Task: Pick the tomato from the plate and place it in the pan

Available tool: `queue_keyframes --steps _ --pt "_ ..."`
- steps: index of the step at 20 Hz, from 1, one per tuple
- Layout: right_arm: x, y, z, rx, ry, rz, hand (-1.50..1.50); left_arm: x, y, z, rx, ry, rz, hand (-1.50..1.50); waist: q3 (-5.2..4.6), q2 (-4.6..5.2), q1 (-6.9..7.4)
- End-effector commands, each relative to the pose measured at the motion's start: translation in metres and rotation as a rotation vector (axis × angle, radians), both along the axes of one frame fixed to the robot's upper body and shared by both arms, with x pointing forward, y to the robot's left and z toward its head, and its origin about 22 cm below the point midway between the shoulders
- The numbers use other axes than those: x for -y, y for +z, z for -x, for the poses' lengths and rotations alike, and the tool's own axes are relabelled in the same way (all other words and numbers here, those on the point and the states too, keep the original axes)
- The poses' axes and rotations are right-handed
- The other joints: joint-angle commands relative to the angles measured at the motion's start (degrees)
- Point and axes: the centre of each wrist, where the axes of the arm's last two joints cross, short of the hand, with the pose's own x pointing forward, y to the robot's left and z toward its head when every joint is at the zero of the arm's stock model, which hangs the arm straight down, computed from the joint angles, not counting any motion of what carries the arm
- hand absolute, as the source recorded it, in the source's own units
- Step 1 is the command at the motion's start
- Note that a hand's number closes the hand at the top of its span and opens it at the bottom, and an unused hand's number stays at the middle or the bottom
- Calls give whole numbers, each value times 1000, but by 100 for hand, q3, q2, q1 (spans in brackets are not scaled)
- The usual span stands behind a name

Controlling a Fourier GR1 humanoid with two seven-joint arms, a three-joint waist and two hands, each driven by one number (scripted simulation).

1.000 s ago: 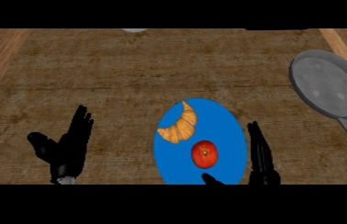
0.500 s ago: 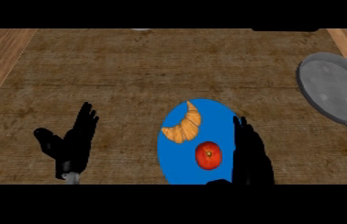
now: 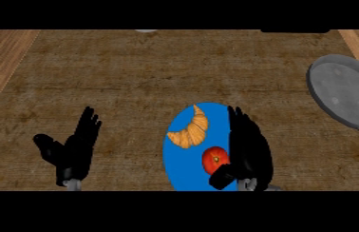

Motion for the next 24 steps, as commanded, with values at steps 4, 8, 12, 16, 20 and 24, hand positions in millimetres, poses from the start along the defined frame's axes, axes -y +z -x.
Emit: queue_keyframes --steps 4,8,12,16,20,24 --pt "-9 14 1 -231 2 58 -150 -19 -6 5 -42 11 27 0 -25 0 -53" --pt "-8 5 -4 -207 -20 68 -150 16 -12 8 -43 11 6 0 -21 1 -71" --pt "-14 -14 3 -155 -11 22 -150 -6 -22 3 -62 21 0 0 -20 6 -80" --pt "7 -19 -2 -130 -27 42 -150 -3 -6 -2 -60 15 7 0 -18 2 -94" --pt "-14 -27 5 -144 -18 79 -150 6 -11 7 -65 -1 11 0 -18 1 -71" --pt "-6 -37 -12 -138 -42 34 -150 0 -16 -14 -58 3 23 0 -20 14 -93"
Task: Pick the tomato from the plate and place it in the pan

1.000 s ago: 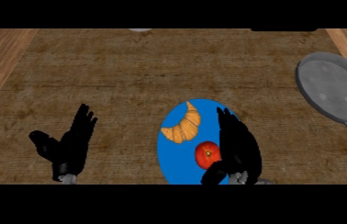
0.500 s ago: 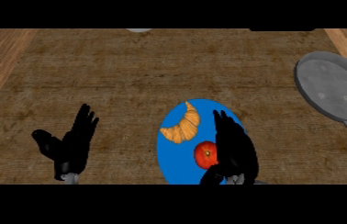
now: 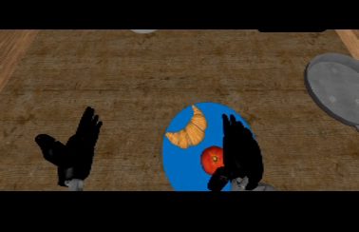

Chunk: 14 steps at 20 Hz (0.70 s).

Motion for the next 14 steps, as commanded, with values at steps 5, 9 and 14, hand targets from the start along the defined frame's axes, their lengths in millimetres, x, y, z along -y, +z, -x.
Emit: queue_keyframes --steps 5,9,14 --pt "-4 -37 3 41 80 26 150 20 2 3 -37 17 20 0 -31 23 -5" --pt "-9 -44 6 65 78 36 150 10 1 -6 -64 -21 19 0 -32 25 -13" --pt "0 -35 29 56 77 44 150 -2 -16 7 -51 3 3 0 -34 21 -30"
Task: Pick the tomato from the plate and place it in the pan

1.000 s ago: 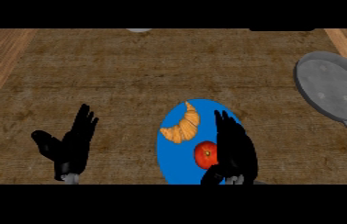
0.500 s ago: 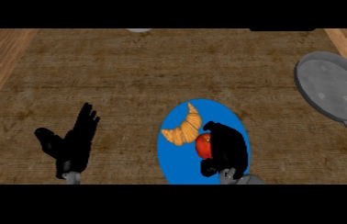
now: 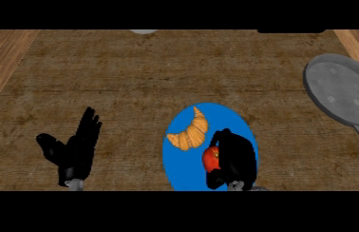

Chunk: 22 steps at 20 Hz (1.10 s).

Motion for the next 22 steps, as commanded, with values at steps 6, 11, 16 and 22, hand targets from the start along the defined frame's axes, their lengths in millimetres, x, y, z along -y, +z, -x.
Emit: queue_keyframes --steps 6,11,16,22 --pt "49 2 -53 -4 78 31 150 -11 4 3 -43 -7 10 0 -11 67 50" --pt "81 20 -68 142 144 122 150 -16 -8 -4 -38 -1 17 0 -15 65 -1" --pt "65 60 -55 463 65 172 150 -4 5 -1 -45 6 22 0 -11 34 -23" --pt "79 117 -27 661 -97 132 150 -17 8 -5 -37 11 18 0 -15 30 -82"
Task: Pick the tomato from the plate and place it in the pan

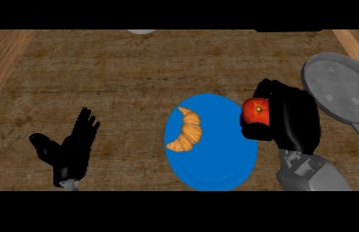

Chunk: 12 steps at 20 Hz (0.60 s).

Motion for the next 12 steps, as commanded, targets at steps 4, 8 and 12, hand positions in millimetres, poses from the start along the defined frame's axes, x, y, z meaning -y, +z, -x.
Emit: queue_keyframes --steps 4,8,12 --pt "30 47 9 116 -116 -75 150 20 -19 -4 -29 -10 0 0 -25 44 25" --pt "57 61 -16 124 -154 -132 150 -8 -17 8 -44 -8 -2 0 -25 49 62" --pt "92 39 -42 167 -182 -218 150 3 4 0 -21 -10 15 0 -20 56 95"
